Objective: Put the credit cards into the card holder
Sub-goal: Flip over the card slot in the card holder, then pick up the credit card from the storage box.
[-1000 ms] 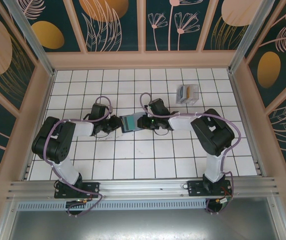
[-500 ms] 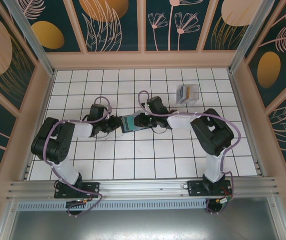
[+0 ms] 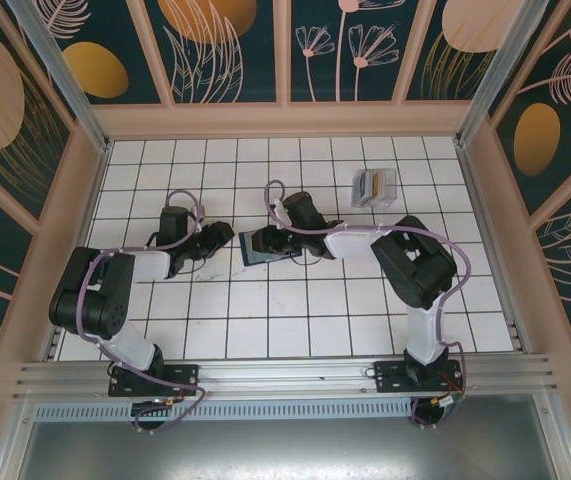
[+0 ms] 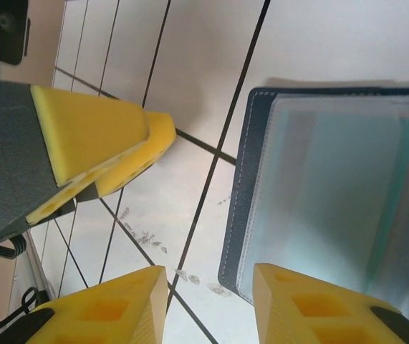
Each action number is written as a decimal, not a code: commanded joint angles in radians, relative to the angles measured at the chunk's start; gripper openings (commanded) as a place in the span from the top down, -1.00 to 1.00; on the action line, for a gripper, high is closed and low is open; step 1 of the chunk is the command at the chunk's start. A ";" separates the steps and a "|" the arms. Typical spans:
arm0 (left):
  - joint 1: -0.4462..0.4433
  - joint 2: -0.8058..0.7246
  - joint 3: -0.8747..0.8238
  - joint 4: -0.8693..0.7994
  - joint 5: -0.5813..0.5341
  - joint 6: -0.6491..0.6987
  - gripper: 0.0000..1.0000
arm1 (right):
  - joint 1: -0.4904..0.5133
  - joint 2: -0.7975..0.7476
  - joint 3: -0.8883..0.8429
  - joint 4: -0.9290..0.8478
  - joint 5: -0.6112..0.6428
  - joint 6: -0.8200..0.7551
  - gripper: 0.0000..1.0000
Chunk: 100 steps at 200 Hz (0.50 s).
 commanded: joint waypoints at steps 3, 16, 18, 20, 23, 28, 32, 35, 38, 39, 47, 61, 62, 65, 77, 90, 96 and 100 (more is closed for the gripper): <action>0.002 -0.015 0.020 -0.034 0.001 0.044 0.11 | -0.073 -0.134 -0.001 -0.032 0.070 -0.059 0.22; -0.004 -0.013 0.019 -0.037 -0.005 0.050 0.12 | -0.122 -0.189 0.011 -0.107 0.162 -0.107 0.19; -0.005 -0.014 0.019 -0.040 -0.009 0.052 0.12 | -0.127 -0.197 0.014 -0.121 0.182 -0.114 0.19; -0.006 -0.015 0.019 -0.042 -0.011 0.054 0.12 | -0.136 -0.203 0.017 -0.136 0.203 -0.121 0.19; -0.010 -0.015 0.022 -0.048 -0.018 0.060 0.12 | -0.148 -0.211 0.022 -0.154 0.234 -0.131 0.18; -0.015 -0.017 0.026 -0.058 -0.030 0.070 0.11 | -0.162 -0.224 0.030 -0.182 0.276 -0.144 0.17; -0.018 -0.018 0.031 -0.069 -0.037 0.077 0.11 | -0.166 -0.235 0.037 -0.207 0.315 -0.154 0.16; -0.020 -0.020 0.035 -0.077 -0.044 0.081 0.10 | -0.182 -0.242 0.042 -0.224 0.341 -0.162 0.14; -0.024 -0.022 0.037 -0.083 -0.050 0.086 0.10 | -0.202 -0.247 0.050 -0.240 0.361 -0.170 0.13; -0.024 -0.024 0.038 -0.085 -0.052 0.088 0.10 | -0.208 -0.248 0.052 -0.245 0.367 -0.174 0.13; -0.032 -0.034 0.044 -0.098 -0.066 0.095 0.09 | -0.246 -0.264 0.070 -0.280 0.395 -0.203 0.05; -0.046 -0.047 0.050 -0.115 -0.095 0.112 0.06 | -0.317 -0.287 0.091 -0.329 0.433 -0.218 -0.16; -0.048 -0.047 0.050 -0.116 -0.097 0.113 0.05 | -0.323 -0.288 0.090 -0.332 0.437 -0.218 -0.17; -0.050 -0.047 0.053 -0.122 -0.102 0.120 0.05 | -0.339 -0.294 0.092 -0.338 0.449 -0.218 -0.21; -0.061 -0.043 0.067 -0.139 -0.103 0.144 0.04 | -0.395 -0.310 0.091 -0.357 0.507 -0.211 -0.50; -0.066 -0.045 0.070 -0.137 -0.079 0.160 0.01 | -0.453 -0.310 0.098 -0.380 0.531 -0.203 -0.86; -0.069 -0.051 0.067 -0.136 -0.081 0.160 -0.02 | -0.485 -0.303 0.107 -0.396 0.531 -0.193 -0.97; -0.070 -0.058 0.064 -0.135 -0.082 0.161 -0.03 | -0.504 -0.297 0.114 -0.404 0.530 -0.187 -0.97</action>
